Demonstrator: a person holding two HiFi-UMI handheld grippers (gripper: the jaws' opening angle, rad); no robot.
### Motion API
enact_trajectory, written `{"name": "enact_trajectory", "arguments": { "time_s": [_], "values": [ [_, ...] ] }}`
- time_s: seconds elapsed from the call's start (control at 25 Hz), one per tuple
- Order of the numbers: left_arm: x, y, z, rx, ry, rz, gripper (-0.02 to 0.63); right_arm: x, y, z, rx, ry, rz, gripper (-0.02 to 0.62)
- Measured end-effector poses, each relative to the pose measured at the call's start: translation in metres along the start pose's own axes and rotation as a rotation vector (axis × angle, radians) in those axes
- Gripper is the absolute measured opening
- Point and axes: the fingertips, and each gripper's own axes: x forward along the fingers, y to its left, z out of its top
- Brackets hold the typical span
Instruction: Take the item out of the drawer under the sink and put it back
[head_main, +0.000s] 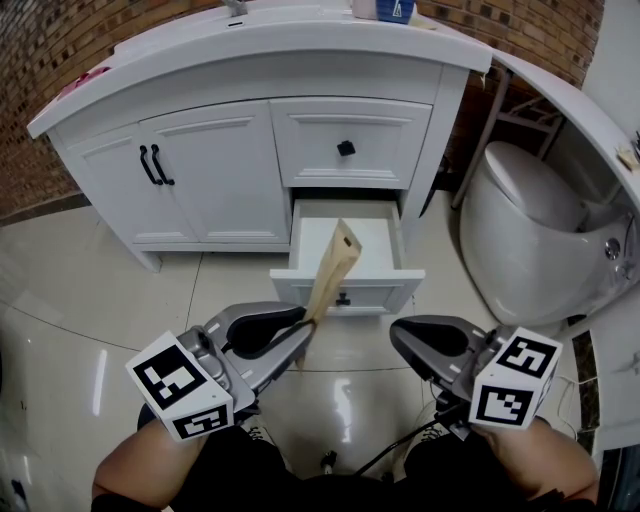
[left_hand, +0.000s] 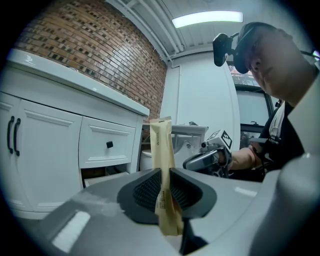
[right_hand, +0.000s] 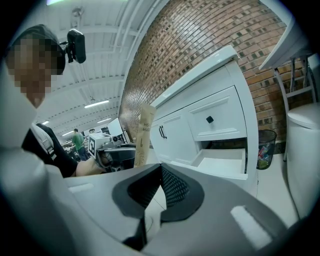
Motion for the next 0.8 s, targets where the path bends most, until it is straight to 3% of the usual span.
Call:
{"name": "enact_trajectory", "arguments": {
  "time_s": [0.8],
  "values": [
    [0.0017,0.0036,-0.0019,0.008,0.021,0.011,0.061,-0.0005,0.0005,-0.0002,0.000,-0.002,0.003,0.003]
  ]
}}
